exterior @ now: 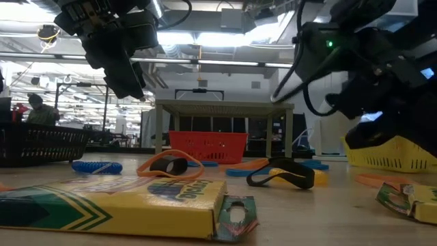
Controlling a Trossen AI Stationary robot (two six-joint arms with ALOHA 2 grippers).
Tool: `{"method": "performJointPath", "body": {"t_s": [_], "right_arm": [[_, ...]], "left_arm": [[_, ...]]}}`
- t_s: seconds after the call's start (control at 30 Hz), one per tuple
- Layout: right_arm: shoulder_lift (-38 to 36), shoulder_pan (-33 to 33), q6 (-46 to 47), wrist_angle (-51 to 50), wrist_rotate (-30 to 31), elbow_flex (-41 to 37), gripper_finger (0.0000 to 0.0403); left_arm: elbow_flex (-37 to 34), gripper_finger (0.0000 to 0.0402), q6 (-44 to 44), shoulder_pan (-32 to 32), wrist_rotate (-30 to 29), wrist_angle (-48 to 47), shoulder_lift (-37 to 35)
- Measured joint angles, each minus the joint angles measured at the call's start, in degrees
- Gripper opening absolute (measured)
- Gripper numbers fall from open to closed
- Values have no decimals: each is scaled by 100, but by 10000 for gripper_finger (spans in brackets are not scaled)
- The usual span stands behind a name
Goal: Pick & Place Office Desk Supplies
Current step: Put the yellow crayon box into the black bin
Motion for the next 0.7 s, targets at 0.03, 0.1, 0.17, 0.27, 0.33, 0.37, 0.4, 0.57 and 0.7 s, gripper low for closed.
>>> {"method": "performJointPath", "body": {"t_s": [0.03,0.1,0.17,0.27,0.33,0.37,0.4,0.57,0.7], "right_arm": [[-49,0,68,-31,2,0,1],[-172,0,209,-89,1,0,1],[-341,0,365,-87,-2,0,1],[-642,0,654,-89,-1,0,1],[-882,0,852,-88,1,0,0],[-979,0,953,-89,22,0,0],[-1081,0,1054,-91,53,0,0],[-1548,4,1600,-89,201,0,0],[-1887,4,1937,-48,322,0,0]], "left_arm": [[0,125,0,0,0,-2,0],[0,125,0,0,0,-2,0],[0,125,0,0,-1,-4,0],[0,125,0,0,-1,-4,0],[0,125,1,0,0,-2,0],[0,125,2,0,0,-3,0],[0,125,0,0,-2,-4,0],[0,125,-2,0,0,-3,0],[0,125,-87,0,-13,3,0]]}}
